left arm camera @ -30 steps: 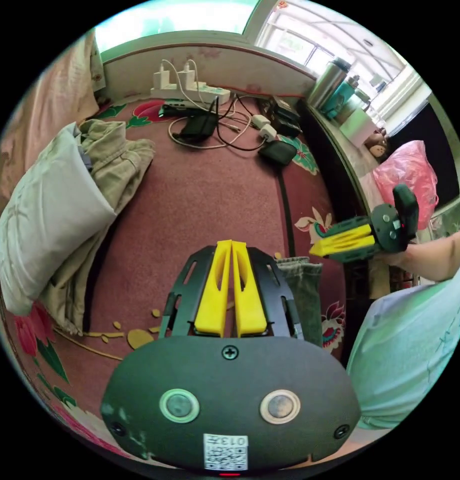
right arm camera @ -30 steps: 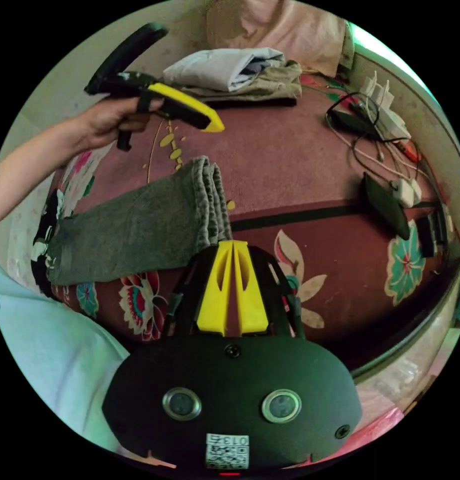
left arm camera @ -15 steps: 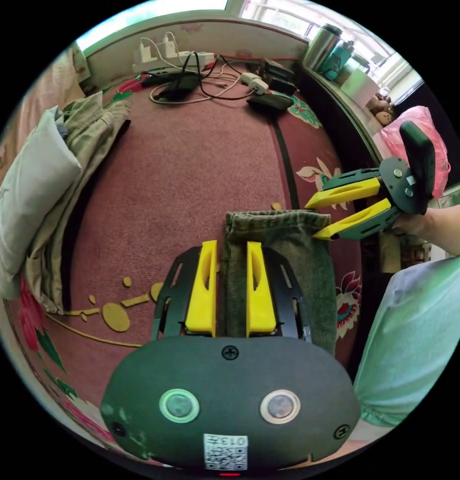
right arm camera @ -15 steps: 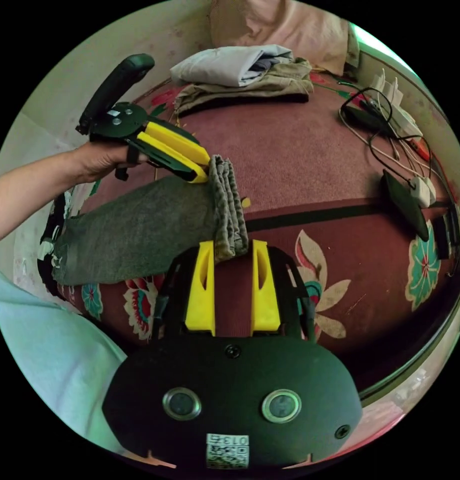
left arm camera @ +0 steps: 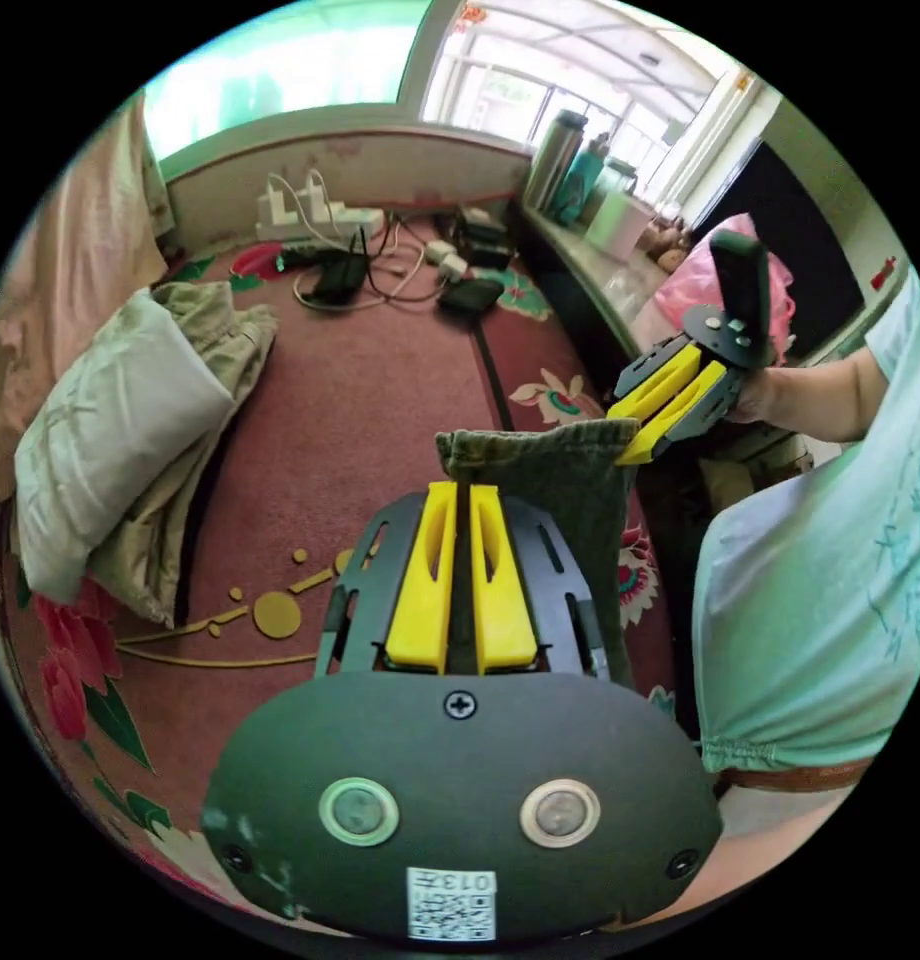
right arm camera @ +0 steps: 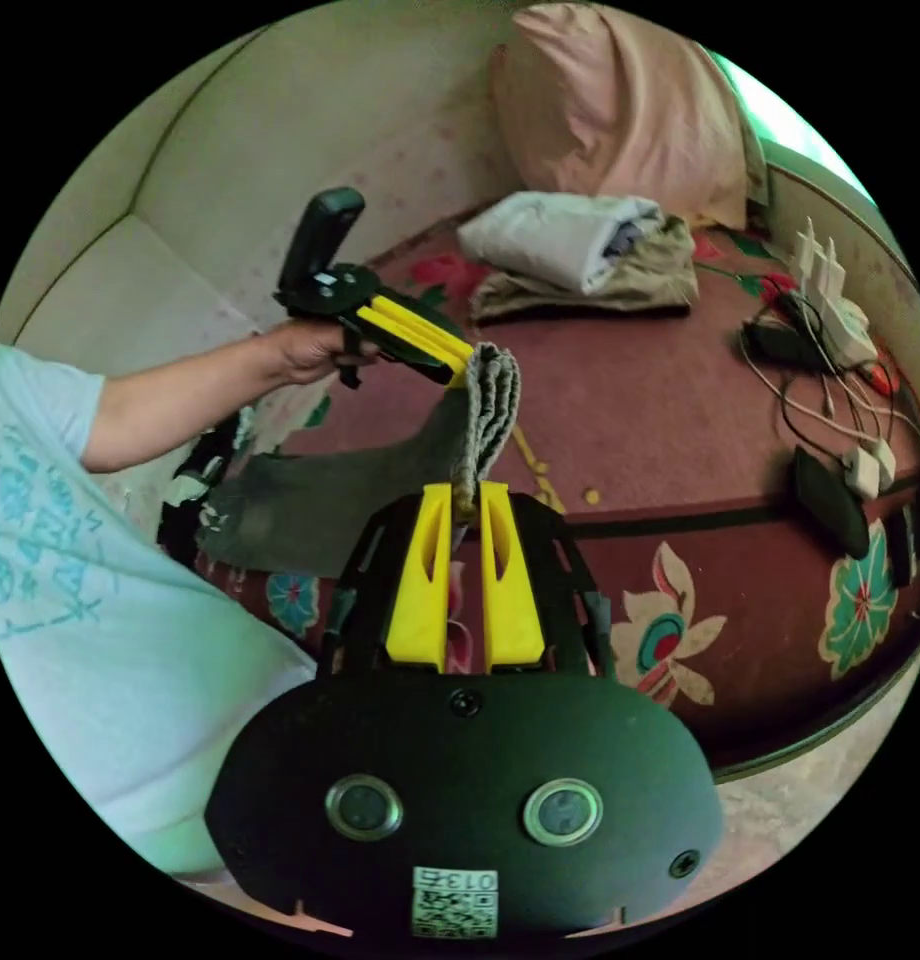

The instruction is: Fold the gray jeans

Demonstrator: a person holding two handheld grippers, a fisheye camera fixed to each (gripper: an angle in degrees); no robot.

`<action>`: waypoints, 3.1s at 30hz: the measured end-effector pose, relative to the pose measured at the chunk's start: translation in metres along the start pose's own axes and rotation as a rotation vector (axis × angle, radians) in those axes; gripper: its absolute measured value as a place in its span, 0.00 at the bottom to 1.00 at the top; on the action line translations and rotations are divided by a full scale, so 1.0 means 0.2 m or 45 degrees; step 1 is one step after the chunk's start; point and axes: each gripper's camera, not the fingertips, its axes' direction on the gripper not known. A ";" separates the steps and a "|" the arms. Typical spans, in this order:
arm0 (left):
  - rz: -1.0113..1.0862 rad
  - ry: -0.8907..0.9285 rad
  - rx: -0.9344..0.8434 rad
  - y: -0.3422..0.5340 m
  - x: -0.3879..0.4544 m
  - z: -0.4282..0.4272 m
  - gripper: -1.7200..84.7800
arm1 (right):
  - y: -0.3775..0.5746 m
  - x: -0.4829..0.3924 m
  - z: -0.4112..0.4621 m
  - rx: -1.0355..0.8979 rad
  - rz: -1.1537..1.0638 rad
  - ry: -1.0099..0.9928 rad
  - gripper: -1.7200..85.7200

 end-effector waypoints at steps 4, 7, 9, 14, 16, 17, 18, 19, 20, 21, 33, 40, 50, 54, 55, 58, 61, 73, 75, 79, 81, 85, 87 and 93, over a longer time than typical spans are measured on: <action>0.003 -0.060 0.202 0.40 0.17 -0.30 0.03 | -0.03 -0.40 -0.02 0.110 -0.173 -0.181 0.08; -0.055 -0.198 0.254 0.79 0.36 -0.47 0.03 | -0.07 -0.81 0.11 0.115 -0.374 -0.235 0.08; -0.163 -0.277 0.264 1.13 0.50 -0.54 0.02 | -0.08 -1.16 0.30 0.077 -0.553 -0.270 0.08; -0.435 -0.420 0.116 1.79 0.72 -0.43 0.02 | -0.02 -1.80 0.83 -0.082 -0.803 -0.247 0.08; -0.513 -0.448 0.062 1.99 0.78 -0.34 0.02 | 0.02 -2.00 1.05 -0.149 -0.845 -0.240 0.08; -0.558 -0.468 0.014 2.12 0.81 -0.27 0.02 | 0.04 -2.13 1.19 -0.188 -0.872 -0.227 0.08; -0.586 -0.498 -0.051 2.23 0.83 -0.19 0.02 | 0.07 -2.24 1.34 -0.227 -0.889 -0.189 0.08; -0.594 -0.509 -0.082 2.28 0.84 -0.15 0.02 | 0.09 -2.30 1.41 -0.248 -0.895 -0.169 0.08; -0.615 -0.528 -0.145 2.38 0.85 -0.06 0.02 | 0.12 -2.40 1.55 -0.294 -0.917 -0.125 0.08; -0.634 -0.529 -0.189 2.46 0.86 0.01 0.02 | 0.15 -2.50 1.68 -0.345 -0.932 -0.062 0.09; -0.861 -0.601 -0.050 3.04 1.26 0.04 0.03 | 0.24 -2.90 1.85 -0.265 -0.765 0.263 0.11; -0.630 -0.610 -0.163 2.77 1.45 0.47 0.02 | 0.24 -2.75 2.10 -0.309 -0.565 0.671 0.05; -0.925 -0.684 -0.265 3.28 1.70 0.57 0.02 | 0.21 -3.08 2.44 -0.319 -0.811 0.571 0.02; -0.819 -0.819 -0.166 3.24 1.79 0.60 0.02 | 0.03 -3.16 2.60 -0.224 -0.842 0.499 0.02; -0.829 -0.819 -0.197 3.24 1.78 0.63 0.02 | 0.00 -3.18 2.64 -0.232 -0.857 0.485 0.02; -0.984 -0.704 -0.400 3.41 1.71 0.85 0.02 | -0.07 -3.27 2.91 -0.280 -0.989 0.431 0.02; -1.055 -0.701 -0.239 3.61 1.80 0.87 0.02 | -0.06 -3.32 3.16 -0.345 -1.079 0.397 0.02; -2.362 -1.019 0.359 5.03 2.75 0.47 0.12 | -0.31 -3.74 3.43 -0.296 -1.228 -0.090 0.09; -2.672 -0.960 0.604 5.47 3.05 0.48 0.20 | -0.40 -3.97 3.58 -0.317 -1.274 -0.269 0.13; -2.868 -0.806 0.963 5.94 3.35 0.59 0.21 | -0.46 -4.43 3.87 -0.440 -1.419 -0.482 0.14; -2.872 -0.729 1.066 6.14 3.41 0.67 0.22 | -0.47 -4.76 4.06 -0.512 -1.508 -0.576 0.14; -2.827 -0.539 1.155 6.36 3.40 0.79 0.23 | -0.43 -5.21 4.40 -0.703 -1.620 -0.600 0.15; -2.839 -0.434 1.217 6.47 3.41 0.85 0.22 | -0.38 -5.43 4.64 -0.861 -1.674 -0.557 0.15; -2.826 -0.338 1.287 6.56 3.48 0.90 0.21 | -0.21 -5.69 5.13 -1.277 -1.733 -0.304 0.15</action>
